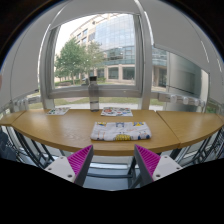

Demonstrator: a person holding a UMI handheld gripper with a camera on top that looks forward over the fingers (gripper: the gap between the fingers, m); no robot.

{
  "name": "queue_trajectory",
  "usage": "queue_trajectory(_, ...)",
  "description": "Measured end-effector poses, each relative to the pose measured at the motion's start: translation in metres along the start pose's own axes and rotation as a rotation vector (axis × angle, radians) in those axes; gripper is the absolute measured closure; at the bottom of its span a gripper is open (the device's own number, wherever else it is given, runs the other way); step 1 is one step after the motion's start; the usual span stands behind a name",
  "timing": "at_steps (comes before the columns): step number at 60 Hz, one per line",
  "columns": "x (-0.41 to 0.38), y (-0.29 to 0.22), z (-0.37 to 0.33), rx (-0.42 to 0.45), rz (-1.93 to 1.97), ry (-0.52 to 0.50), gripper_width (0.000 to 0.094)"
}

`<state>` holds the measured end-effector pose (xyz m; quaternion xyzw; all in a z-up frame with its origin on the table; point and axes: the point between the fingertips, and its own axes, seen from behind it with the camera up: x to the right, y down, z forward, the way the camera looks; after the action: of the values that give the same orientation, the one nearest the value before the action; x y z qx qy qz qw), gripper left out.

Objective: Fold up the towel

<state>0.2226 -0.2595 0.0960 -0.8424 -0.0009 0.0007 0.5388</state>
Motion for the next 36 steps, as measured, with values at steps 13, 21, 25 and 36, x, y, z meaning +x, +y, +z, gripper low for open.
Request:
queue_trajectory(13,-0.043,0.006,0.074,-0.041,-0.044,-0.057,0.0111)
queue_trajectory(21,-0.068,-0.002,0.136,-0.064,-0.044,-0.068,0.0151)
queue_trajectory(25,-0.079,-0.010,0.167,-0.064,-0.044,-0.059,0.0182)
queue_trajectory(36,-0.083,-0.009,0.231,-0.117,-0.043,0.017,0.0330)
